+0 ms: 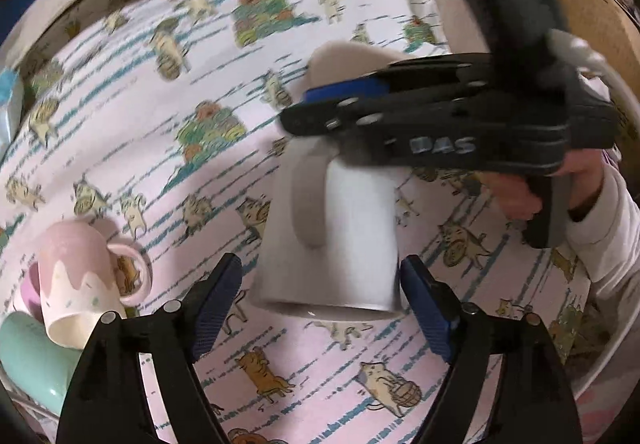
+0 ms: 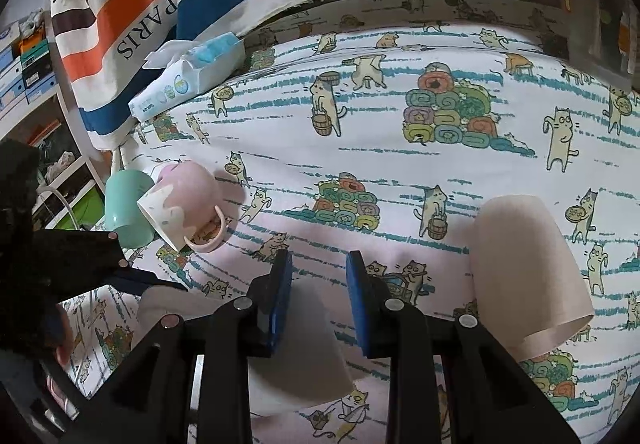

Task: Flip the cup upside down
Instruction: 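Close the right gripper on the white mug while the left gripper opens and releases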

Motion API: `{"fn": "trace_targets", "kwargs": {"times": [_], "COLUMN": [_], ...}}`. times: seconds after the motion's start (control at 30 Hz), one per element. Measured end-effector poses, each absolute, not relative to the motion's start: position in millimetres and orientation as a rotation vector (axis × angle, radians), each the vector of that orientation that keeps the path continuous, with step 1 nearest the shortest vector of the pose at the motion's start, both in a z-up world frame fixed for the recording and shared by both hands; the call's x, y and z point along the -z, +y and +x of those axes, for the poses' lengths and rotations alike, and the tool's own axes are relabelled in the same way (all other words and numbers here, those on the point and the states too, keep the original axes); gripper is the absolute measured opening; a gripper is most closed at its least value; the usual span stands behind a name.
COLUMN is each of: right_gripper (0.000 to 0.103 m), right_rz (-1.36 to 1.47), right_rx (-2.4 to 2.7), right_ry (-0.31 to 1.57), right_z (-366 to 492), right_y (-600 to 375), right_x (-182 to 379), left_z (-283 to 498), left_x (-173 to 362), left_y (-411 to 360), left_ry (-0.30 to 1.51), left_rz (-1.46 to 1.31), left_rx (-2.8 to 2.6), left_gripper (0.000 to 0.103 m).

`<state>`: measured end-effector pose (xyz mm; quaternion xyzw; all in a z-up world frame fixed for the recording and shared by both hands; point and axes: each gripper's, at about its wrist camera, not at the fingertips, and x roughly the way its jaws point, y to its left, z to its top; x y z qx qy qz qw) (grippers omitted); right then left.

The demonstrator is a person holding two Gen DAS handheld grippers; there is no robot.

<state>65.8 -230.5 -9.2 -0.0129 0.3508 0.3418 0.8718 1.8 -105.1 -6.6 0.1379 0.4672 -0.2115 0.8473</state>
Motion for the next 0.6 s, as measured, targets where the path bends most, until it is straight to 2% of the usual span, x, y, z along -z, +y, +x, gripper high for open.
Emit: {"fn": "trace_targets", "kwargs": {"times": [0.2,0.4,0.5,0.6], "right_gripper": [0.028,0.028,0.028,0.028], "right_rz": [-0.113,-0.064,-0.046,-0.057], "right_rx": [-0.674,-0.715,-0.732,-0.762], "right_ry": [0.74,0.799,0.822,0.81], "right_z": [63.9,70.6,69.8,64.7], "right_y": [-231.5,-242.3,-244.9,-241.1], "right_x": [2.0,1.3,-0.1,-2.2], "left_z": [5.5,15.7,16.7,13.8], "left_x": [22.0,27.0,26.0,25.1], "left_y": [-81.9,-61.5,-59.0,-58.5], "left_ry": [0.98,0.996,0.974,0.951], "left_rz": [0.289,0.235,0.242,0.217], "left_rx": [0.319,0.283,0.262,0.291], "left_gripper": [0.083,0.082,0.08,0.072]}}
